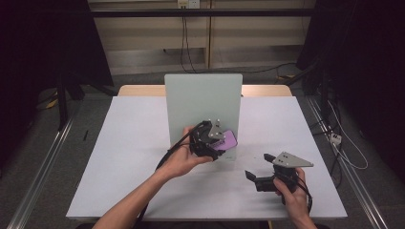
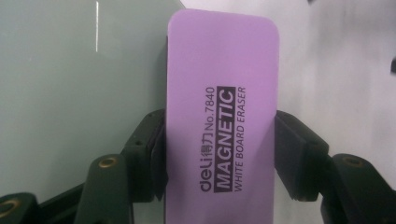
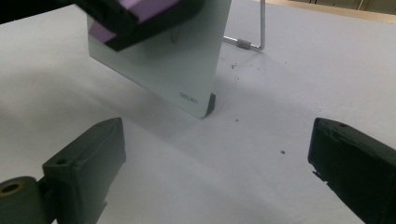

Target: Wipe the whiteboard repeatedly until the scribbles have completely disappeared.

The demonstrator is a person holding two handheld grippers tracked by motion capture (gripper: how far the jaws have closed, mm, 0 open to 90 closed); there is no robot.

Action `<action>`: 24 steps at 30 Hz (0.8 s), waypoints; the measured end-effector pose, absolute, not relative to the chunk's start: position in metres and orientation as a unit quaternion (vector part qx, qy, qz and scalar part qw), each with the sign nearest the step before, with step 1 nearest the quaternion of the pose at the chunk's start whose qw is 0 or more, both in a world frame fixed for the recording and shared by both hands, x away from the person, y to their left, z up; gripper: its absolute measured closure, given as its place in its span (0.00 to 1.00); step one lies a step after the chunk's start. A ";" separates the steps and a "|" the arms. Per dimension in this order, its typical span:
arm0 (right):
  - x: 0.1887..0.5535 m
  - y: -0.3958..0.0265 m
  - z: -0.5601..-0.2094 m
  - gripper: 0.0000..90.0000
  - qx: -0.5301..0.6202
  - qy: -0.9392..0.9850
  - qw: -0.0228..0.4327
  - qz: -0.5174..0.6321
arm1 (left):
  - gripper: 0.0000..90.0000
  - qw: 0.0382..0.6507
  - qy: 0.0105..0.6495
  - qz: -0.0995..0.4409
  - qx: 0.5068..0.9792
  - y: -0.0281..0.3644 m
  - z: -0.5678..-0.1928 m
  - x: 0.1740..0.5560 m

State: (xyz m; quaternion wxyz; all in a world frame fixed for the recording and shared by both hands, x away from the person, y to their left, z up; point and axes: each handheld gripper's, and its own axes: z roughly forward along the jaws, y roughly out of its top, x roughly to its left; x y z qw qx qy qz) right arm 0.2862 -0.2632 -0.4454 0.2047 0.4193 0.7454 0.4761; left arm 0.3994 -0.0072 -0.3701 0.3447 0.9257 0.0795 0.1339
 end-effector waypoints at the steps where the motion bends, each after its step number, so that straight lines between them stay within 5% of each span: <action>1: 0.286 -0.263 -0.445 0.04 0.419 0.745 0.205 0.476 | 0.45 0.350 0.082 0.138 0.923 -0.006 -0.366 0.401; 9: 0.286 -0.263 -0.445 0.04 0.419 0.746 0.204 0.476 | 0.45 0.370 0.087 0.168 0.910 -0.003 -0.347 0.406; 24: 0.286 -0.264 -0.445 0.04 0.417 0.746 0.204 0.477 | 0.46 0.306 0.041 0.147 0.940 -0.031 -0.396 0.385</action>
